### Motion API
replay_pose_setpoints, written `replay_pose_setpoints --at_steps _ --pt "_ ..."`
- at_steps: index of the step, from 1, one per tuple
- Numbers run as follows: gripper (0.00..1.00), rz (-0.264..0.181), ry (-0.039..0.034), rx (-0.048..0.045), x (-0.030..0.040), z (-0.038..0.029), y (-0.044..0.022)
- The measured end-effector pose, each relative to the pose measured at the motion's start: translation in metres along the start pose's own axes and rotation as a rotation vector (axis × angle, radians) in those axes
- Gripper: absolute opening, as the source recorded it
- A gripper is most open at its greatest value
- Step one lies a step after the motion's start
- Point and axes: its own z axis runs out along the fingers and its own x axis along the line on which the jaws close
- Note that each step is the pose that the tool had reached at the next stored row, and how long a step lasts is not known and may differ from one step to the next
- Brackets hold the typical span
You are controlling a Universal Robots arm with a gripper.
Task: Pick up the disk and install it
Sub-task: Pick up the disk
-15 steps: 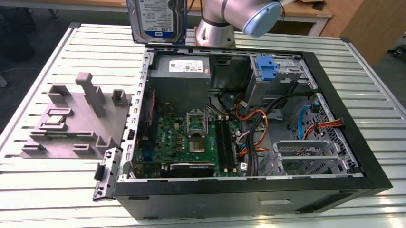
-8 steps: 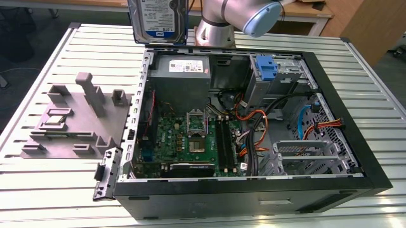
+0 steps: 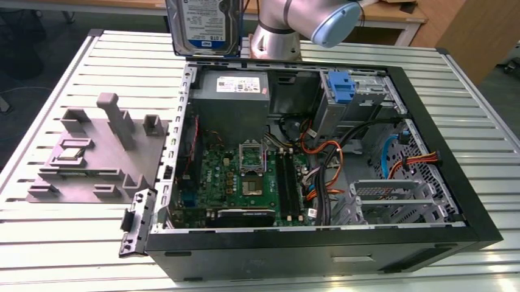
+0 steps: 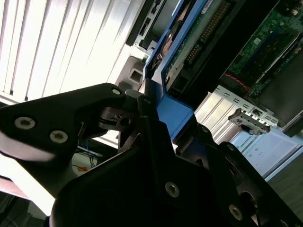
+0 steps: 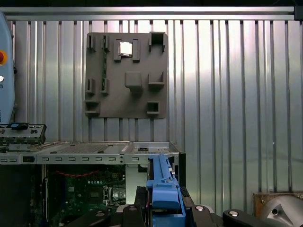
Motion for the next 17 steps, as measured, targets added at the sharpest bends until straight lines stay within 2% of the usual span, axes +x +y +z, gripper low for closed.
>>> replay_pose_setpoints --at_steps 17 --pt "0.37 0.0 0.0 0.0 0.0004 -0.0001 -0.0058"
